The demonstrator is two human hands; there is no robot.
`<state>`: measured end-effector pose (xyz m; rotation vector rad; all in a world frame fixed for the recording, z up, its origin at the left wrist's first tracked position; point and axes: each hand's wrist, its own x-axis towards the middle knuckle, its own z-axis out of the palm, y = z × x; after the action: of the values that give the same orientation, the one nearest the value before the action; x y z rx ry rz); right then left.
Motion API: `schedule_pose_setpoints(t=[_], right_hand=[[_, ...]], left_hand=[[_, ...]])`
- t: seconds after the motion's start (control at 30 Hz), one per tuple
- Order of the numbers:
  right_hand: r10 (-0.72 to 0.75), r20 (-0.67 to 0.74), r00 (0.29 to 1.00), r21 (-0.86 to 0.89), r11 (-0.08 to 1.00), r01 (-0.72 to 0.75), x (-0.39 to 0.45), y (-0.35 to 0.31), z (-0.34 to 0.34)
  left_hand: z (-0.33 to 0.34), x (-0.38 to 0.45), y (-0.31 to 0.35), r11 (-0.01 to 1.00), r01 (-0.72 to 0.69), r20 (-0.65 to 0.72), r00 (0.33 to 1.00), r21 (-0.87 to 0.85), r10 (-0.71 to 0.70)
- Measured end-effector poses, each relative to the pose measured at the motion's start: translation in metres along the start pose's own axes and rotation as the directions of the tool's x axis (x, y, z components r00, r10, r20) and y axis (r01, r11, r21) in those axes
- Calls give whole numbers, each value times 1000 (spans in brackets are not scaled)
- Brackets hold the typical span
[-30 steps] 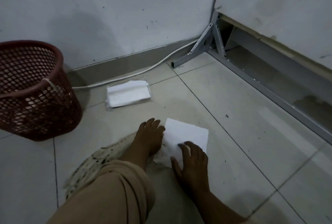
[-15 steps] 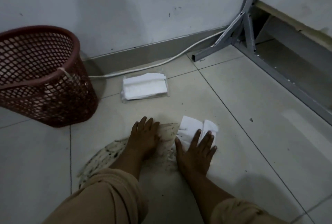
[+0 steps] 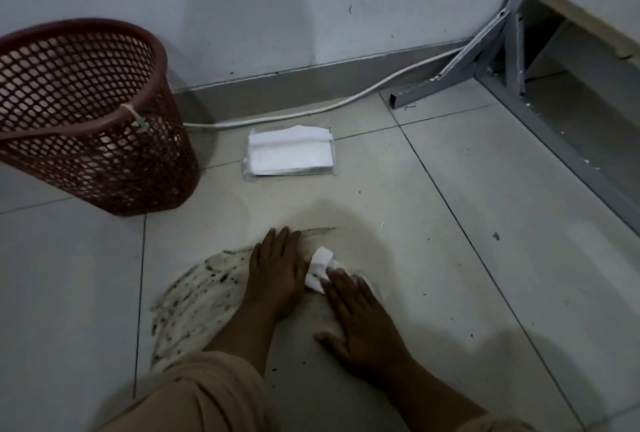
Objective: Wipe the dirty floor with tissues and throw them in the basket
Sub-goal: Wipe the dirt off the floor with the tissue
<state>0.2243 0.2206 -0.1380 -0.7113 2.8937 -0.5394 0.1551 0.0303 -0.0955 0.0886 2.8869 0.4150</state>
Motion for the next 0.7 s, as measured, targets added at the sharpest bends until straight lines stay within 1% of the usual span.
schedule_pose_setpoints(t=[0.03, 0.07, 0.1, 0.17, 0.2, 0.23, 0.27, 0.3, 0.37, 0.43, 0.5, 0.53, 0.6, 0.63, 0.7], right_hand=[[-7, -23, 1000, -29, 1000, 7, -7, 4, -1], [20, -44, 999, -48, 999, -22, -8, 7, -3], [88, -62, 994, -44, 995, -91, -5, 7, -5], [272, -89, 958, 13, 962, -272, 13, 2, -9], [334, -86, 939, 30, 942, -333, 27, -3, -10], [359, -70, 931, 22, 933, -358, 40, -8, -11], [347, -44, 937, -5, 938, -348, 52, -13, -10], [305, -11, 952, -40, 951, -305, 59, -16, -9], [188, 46, 981, -81, 980, -184, 59, -21, -4], [86, 58, 995, -68, 994, -82, 42, -19, -1], [46, 62, 997, -78, 996, -41, 22, -11, -1], [58, 45, 997, -96, 994, -53, 18, -3, -3], [166, 9, 986, -121, 979, -164, 24, 9, -11], [226, -12, 974, -119, 967, -226, 33, 11, -15], [288, -50, 956, -84, 953, -292, 57, 9, -18]], left_hand=[[1, -4, 0, 1000, 3, -5, 1000, 8, -3], [2, -8, -1, 1000, 5, -1, 1000, 19, -5], [3, -11, -2, 1000, 6, 10, 1000, 29, -6], [3, -14, -6, 1000, 11, 30, 999, 24, -12], [2, -13, -9, 1000, 15, 27, 1000, 14, -15], [1, -11, -11, 1000, 17, 19, 1000, 5, -17], [-1, -8, -14, 1000, 18, 9, 1000, -1, -18], [-2, -4, -16, 1000, 19, -4, 1000, -1, -19], [-4, 3, -20, 1000, 15, -35, 999, 20, -15], [-6, 6, -23, 999, 16, -61, 998, 37, -14], [-7, 10, -25, 1000, 25, -51, 998, 16, -24], [-8, 12, -26, 1000, 25, -42, 999, -3, -25], [-9, 15, -27, 1000, 14, -30, 999, -15, -14], [-9, 15, -28, 1000, 10, -28, 1000, -13, -10], [-9, 13, -30, 1000, 19, -18, 1000, -16, -19]])
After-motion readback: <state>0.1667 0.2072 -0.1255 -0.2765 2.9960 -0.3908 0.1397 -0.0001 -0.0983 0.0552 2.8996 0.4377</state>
